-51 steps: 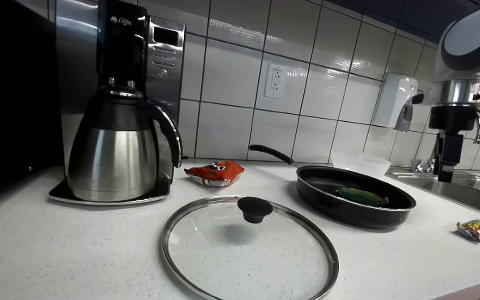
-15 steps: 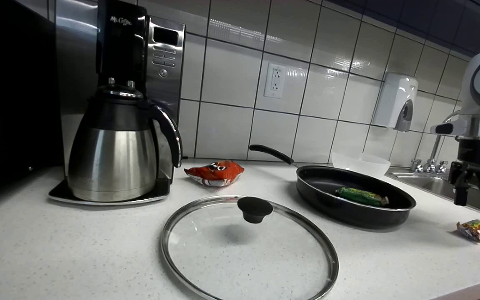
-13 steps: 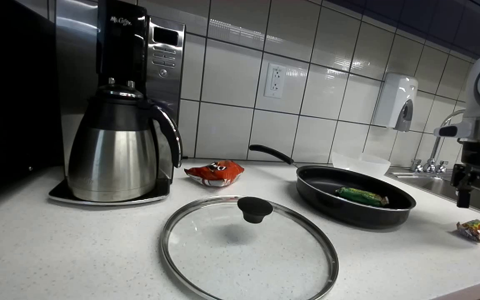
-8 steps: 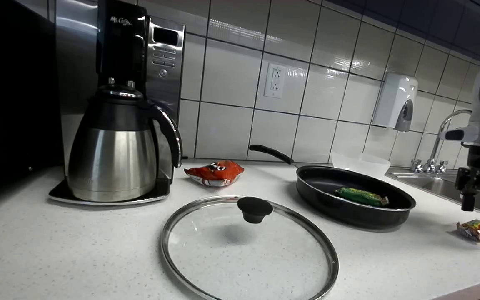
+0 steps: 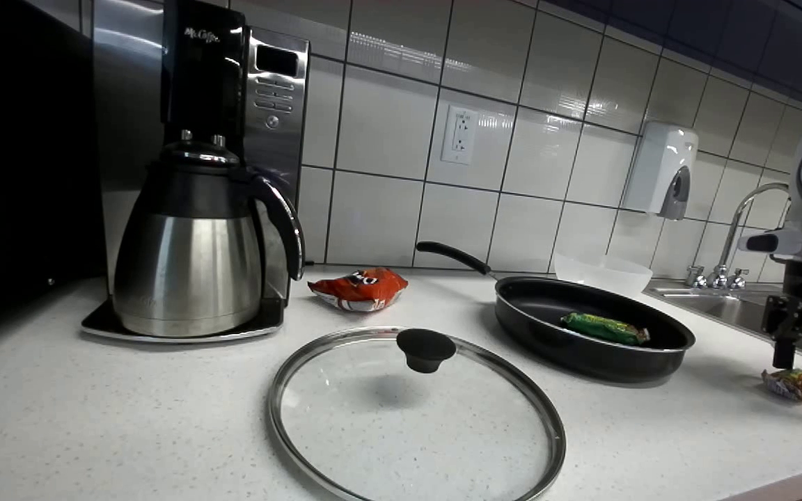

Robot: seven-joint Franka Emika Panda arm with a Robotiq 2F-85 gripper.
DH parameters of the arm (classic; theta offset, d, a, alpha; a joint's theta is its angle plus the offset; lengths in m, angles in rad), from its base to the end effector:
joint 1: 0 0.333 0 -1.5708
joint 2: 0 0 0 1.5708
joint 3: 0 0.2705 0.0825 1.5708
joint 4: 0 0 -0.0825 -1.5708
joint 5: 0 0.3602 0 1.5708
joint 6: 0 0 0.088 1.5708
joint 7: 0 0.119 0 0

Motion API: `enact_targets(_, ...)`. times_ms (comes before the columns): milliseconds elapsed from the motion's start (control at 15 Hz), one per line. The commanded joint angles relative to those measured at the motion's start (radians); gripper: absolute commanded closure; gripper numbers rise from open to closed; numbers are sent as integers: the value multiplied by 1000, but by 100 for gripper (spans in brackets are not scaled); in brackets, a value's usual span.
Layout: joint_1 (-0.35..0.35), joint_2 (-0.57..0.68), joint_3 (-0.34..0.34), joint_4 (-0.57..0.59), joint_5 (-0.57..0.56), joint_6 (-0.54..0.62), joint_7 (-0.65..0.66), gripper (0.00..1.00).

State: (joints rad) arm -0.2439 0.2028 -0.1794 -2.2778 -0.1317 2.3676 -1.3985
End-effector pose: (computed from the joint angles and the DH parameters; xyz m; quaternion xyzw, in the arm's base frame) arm 0.4503 -0.2082 0.2213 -0.8557 -0.5108 0.0825 0.0063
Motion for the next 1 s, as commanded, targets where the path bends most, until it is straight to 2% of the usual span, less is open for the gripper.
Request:
enact_targets(0, -25, 23, 10, 26, 29, 16, -55, 0)
enact_targets(933, -26, 65, 17, 69, 36, 20, -78, 0)
